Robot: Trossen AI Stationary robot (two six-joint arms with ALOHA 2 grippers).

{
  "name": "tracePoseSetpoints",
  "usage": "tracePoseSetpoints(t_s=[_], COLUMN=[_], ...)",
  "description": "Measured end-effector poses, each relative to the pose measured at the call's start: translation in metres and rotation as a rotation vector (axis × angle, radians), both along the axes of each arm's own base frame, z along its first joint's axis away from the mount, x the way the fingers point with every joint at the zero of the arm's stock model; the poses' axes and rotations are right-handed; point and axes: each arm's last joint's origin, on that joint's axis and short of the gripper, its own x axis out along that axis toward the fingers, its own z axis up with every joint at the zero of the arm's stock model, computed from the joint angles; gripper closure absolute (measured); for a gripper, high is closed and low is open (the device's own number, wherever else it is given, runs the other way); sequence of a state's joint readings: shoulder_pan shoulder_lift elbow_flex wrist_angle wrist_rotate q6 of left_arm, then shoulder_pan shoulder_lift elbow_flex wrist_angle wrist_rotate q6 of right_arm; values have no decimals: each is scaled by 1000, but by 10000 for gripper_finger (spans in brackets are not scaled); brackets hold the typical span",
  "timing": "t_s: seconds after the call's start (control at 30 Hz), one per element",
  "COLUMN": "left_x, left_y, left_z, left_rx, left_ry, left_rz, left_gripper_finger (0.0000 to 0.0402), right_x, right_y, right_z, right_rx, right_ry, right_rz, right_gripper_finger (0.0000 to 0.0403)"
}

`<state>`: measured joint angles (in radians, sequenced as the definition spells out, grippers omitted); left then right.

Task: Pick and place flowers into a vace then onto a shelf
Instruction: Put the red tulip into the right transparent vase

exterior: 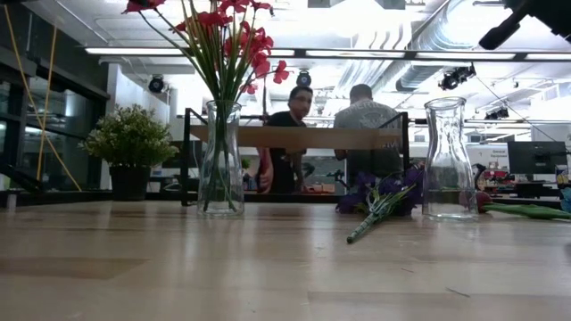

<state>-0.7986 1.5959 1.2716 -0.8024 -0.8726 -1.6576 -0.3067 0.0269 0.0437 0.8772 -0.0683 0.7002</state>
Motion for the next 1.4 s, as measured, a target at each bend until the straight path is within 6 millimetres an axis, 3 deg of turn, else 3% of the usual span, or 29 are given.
tracePoseSetpoints(t_s=[0.5, 1.07, 1.4], left_x=[8, 3, 2], left_y=[-8, -8, -8], left_z=[7, 0, -1], left_rx=[-46, -85, -115], left_ry=[-82, 58, 106], left_rz=[-46, -118, -148], left_gripper_finger=[273, 273, 273], right_x=[-3, -7, -15], right_y=[5, 10, 13], right_z=[4, 38, 53], right_rx=[-68, -134, -143], right_ry=[-21, 188, 172], right_rz=[135, 216, 213], right_gripper_finger=[391, 391, 391])
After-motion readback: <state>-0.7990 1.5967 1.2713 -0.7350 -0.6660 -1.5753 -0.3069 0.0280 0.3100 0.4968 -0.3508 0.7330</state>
